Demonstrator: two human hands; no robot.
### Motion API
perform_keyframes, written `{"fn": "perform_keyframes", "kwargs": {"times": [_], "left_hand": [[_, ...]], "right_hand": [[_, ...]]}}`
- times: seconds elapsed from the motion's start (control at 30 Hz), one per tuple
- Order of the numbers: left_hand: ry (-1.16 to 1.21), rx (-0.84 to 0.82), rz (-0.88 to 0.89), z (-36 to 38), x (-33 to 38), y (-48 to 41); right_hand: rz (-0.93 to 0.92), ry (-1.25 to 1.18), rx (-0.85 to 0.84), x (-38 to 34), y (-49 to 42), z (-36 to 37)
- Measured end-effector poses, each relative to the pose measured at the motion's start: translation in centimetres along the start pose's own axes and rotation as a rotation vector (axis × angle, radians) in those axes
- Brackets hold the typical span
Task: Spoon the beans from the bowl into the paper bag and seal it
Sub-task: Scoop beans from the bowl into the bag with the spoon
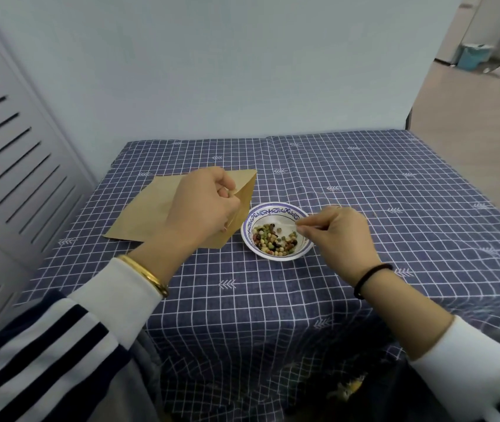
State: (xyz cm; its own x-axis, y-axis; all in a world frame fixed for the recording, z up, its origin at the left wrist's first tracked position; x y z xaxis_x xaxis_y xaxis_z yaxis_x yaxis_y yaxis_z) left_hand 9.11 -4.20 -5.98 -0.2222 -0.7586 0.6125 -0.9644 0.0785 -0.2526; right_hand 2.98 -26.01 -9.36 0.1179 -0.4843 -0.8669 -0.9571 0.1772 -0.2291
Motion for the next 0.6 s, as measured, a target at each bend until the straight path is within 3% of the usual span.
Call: {"fn": "perform_keyframes", "kwargs": {"times": [0.17,0.33,0.6], "left_hand": [[-0.017,-0.003,0.001,0.1,0.0,0.0],[-0.032,-0.006,0.008,0.2,0.1,0.0],[-0.034,-0.029,0.004,0.4,0.3,0.1]], "right_hand": [[-0.011,-0.003,-0.077,-0.2,0.6,-1.0],[-0.052,-0.003,0.125,-0.1,0.6,-3.9],[-0.136,0.293,0.09,-0.7,1.4,-2.8]]}}
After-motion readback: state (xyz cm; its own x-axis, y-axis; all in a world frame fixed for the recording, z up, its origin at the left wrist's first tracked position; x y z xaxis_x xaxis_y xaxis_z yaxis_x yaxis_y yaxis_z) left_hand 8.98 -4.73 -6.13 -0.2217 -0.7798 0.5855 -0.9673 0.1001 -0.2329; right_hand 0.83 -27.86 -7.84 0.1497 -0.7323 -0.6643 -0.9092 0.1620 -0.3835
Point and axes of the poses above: each hand's wrist, its own y-axis away from the middle knuckle, its own z-axis out of the palm, x = y × z, the point moved 7 cm from there along -y, towards the middle knuckle, and after that the axes turned 11 degrees about -y, right-handed, at the moved point
